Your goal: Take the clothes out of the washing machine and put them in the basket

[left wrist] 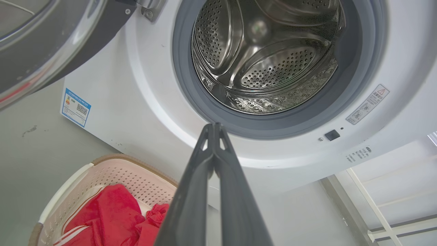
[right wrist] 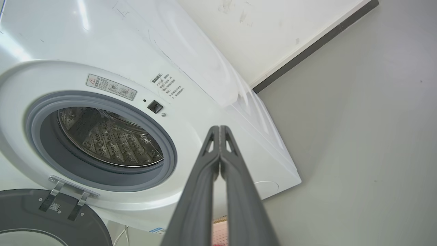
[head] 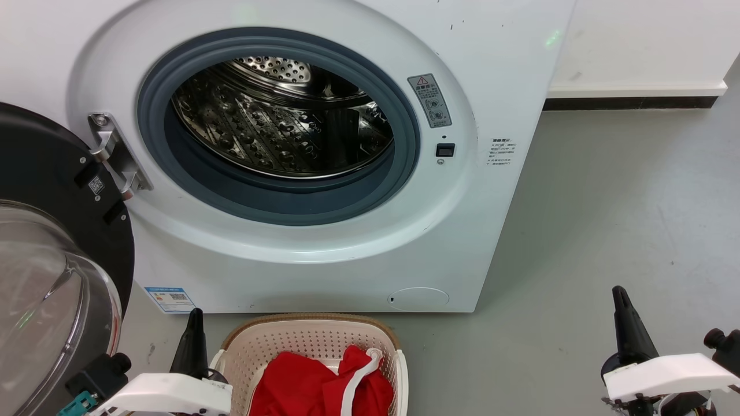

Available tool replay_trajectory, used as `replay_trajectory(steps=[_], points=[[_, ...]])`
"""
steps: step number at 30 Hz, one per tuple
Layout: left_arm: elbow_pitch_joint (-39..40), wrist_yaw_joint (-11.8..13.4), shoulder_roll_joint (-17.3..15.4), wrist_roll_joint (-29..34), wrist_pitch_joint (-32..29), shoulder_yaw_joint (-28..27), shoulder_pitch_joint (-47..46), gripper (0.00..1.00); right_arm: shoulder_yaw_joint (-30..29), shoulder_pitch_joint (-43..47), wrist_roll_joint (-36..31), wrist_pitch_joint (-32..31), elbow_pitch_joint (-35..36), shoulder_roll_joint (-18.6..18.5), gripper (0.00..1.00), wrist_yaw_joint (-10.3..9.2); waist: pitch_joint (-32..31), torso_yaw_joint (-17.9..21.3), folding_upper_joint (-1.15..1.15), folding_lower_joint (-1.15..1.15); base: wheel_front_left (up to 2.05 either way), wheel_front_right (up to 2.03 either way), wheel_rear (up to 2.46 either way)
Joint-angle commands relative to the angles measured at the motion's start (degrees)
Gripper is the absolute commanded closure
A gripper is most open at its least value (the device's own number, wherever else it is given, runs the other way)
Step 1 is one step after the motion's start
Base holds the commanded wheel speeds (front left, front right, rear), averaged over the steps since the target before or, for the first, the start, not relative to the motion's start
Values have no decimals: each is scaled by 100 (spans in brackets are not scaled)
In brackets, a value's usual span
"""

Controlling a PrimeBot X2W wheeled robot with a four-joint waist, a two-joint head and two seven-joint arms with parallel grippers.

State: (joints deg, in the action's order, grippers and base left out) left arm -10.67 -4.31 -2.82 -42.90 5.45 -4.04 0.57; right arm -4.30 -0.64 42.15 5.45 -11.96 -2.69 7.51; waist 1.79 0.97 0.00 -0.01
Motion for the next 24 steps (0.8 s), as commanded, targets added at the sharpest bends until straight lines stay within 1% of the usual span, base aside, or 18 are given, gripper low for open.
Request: replay_trajectory(steps=[1,14,24], points=[[39,-38,-8,-252,-58,-31,-175,100,-21,-165,265,-50,40,-15,100,0,-4,-2,0,0,0,0,0],[-38,-99,-8,-1225,-295,-81,-290,100,-64,-261,1251,-292,-7,-18,100,-1,-28,-17,0,0,0,0,0],[-87,-133,-8,-1827,-445,-111,-363,100,-91,-317,1867,-442,-38,-20,100,-1,-44,-27,0,0,0,0,0]])
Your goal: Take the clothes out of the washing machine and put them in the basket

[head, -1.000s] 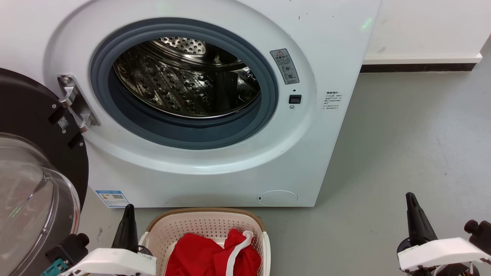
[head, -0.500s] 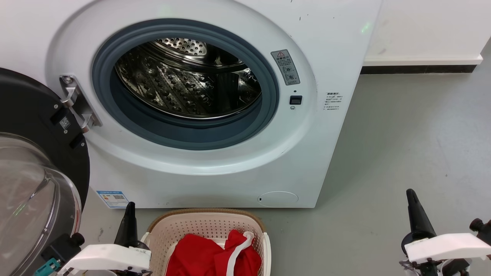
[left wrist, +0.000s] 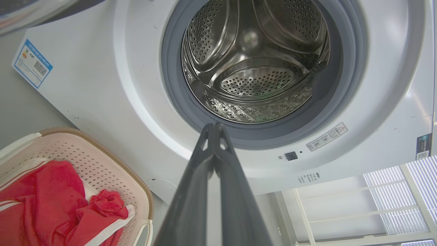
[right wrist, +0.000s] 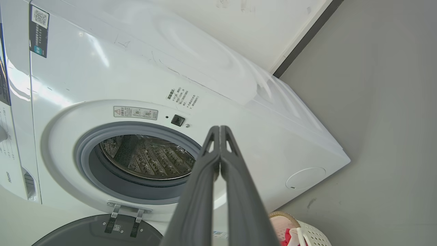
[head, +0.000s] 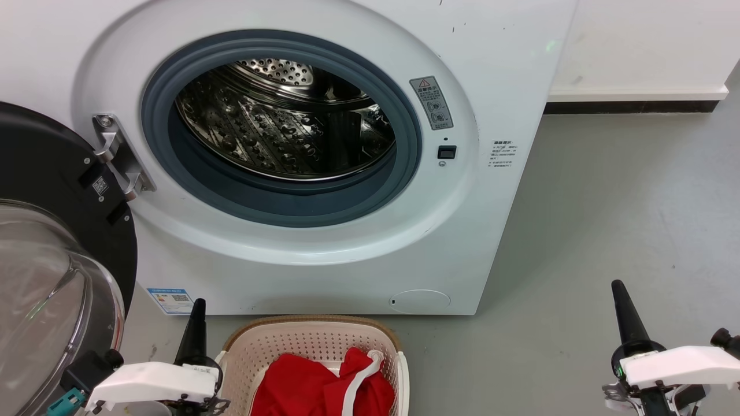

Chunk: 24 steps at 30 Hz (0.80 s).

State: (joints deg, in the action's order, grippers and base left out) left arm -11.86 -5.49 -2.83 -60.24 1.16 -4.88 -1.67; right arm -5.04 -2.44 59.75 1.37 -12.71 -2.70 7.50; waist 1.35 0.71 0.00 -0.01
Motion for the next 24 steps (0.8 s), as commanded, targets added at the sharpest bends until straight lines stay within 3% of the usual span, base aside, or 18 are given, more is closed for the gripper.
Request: replay_trajectory(steps=[1,24], points=[[26,-20,-7,-159,-33,-30,-146,100,-19,-144,171,-46,33,-19,100,0,-2,-2,0,0,0,0,0],[-84,-112,-7,-1486,-358,-90,-291,100,-79,-280,1520,-374,-41,-24,100,-1,-45,-27,0,0,0,0,0]])
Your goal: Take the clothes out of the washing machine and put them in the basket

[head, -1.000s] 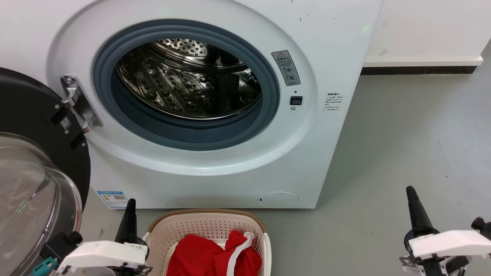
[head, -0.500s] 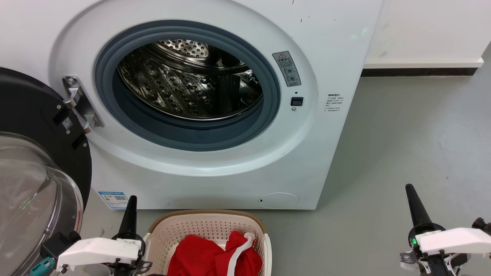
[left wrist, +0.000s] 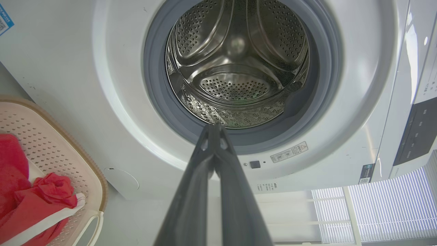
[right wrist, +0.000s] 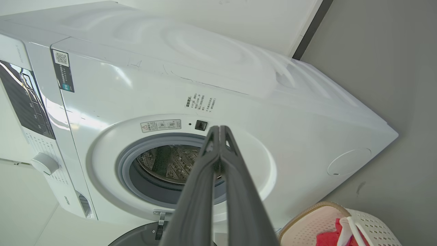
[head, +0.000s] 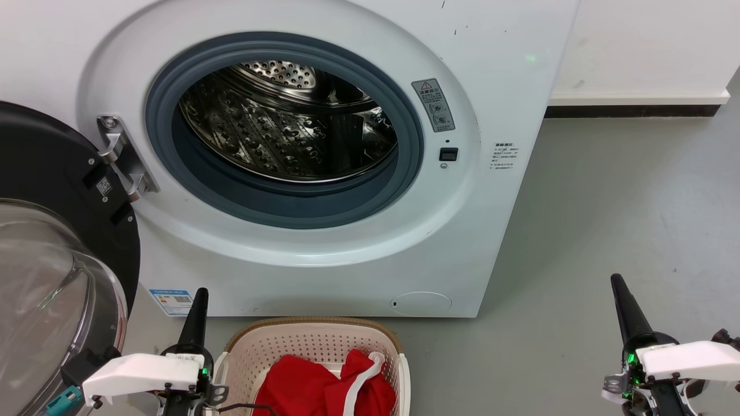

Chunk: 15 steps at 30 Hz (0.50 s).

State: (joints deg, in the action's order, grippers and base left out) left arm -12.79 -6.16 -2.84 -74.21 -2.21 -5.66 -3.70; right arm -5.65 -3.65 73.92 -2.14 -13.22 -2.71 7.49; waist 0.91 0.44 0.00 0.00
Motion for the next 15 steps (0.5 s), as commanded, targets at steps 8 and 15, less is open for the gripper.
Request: replay_trajectory(steps=[8,15], points=[[-23,-62,-6,-497,-123,-34,-145,100,-34,-177,512,-126,-12,-24,100,1,-16,-10,0,0,0,0,0],[-52,-91,-6,-831,-207,-51,-179,100,-48,-208,852,-203,-33,-25,100,1,-29,-17,0,0,0,0,0]])
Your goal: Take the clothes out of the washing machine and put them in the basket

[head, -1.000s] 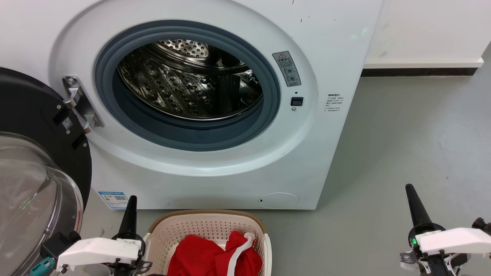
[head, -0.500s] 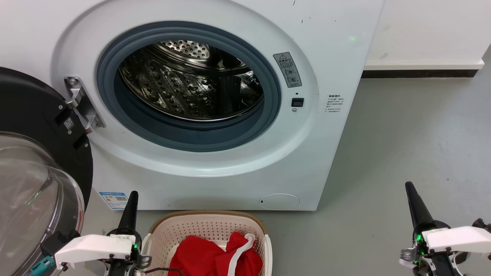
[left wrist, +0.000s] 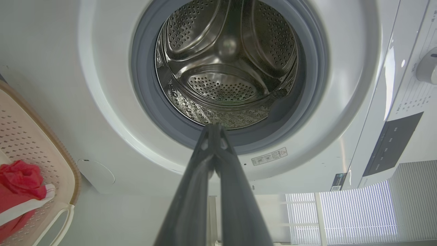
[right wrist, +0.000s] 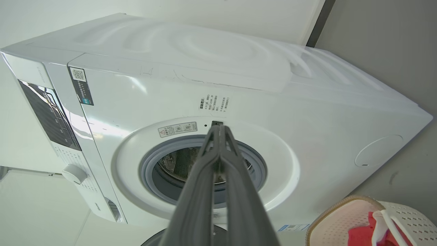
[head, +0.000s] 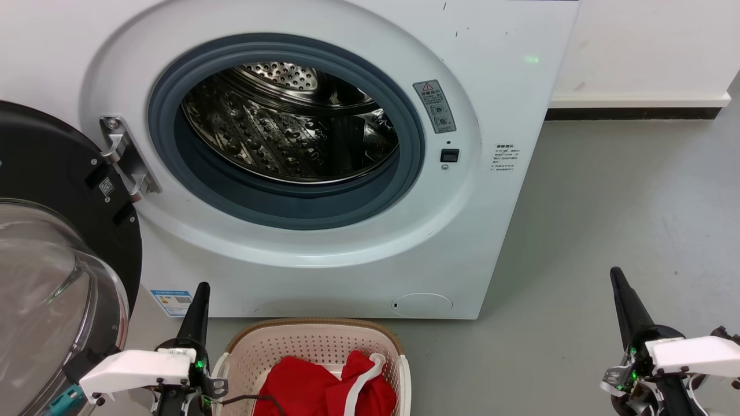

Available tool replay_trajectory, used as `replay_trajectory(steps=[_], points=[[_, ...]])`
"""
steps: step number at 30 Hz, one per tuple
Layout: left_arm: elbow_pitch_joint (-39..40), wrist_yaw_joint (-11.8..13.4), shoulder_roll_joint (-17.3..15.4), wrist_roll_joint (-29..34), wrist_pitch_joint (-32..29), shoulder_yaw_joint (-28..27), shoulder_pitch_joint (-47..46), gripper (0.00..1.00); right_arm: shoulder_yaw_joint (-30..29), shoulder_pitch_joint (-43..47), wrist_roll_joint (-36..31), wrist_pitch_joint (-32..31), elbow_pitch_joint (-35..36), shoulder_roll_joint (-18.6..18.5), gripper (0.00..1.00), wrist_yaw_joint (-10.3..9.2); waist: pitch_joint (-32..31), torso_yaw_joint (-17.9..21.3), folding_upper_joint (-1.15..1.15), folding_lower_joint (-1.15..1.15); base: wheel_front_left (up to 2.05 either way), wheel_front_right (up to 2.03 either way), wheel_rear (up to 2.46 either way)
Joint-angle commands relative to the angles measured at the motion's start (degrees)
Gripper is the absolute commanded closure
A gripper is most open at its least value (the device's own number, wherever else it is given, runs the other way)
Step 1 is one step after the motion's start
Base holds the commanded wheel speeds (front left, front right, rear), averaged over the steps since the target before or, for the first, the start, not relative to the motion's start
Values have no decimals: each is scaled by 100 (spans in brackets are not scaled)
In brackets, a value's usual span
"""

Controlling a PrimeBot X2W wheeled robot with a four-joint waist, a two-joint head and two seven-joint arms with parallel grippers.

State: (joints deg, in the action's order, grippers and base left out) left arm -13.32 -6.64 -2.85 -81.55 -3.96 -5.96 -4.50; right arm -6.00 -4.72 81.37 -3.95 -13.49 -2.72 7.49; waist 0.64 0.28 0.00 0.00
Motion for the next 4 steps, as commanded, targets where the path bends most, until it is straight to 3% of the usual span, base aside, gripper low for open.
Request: replay_trajectory(steps=[1,4], points=[[-4,-47,-4,-142,-39,-24,-97,100,-15,-108,150,-35,-10,-24,100,1,-3,-2,0,0,0,0,0],[-17,-47,-4,-273,-80,-32,-111,100,-20,-124,287,-71,-18,-25,100,1,-9,-6,0,0,0,0,0]])
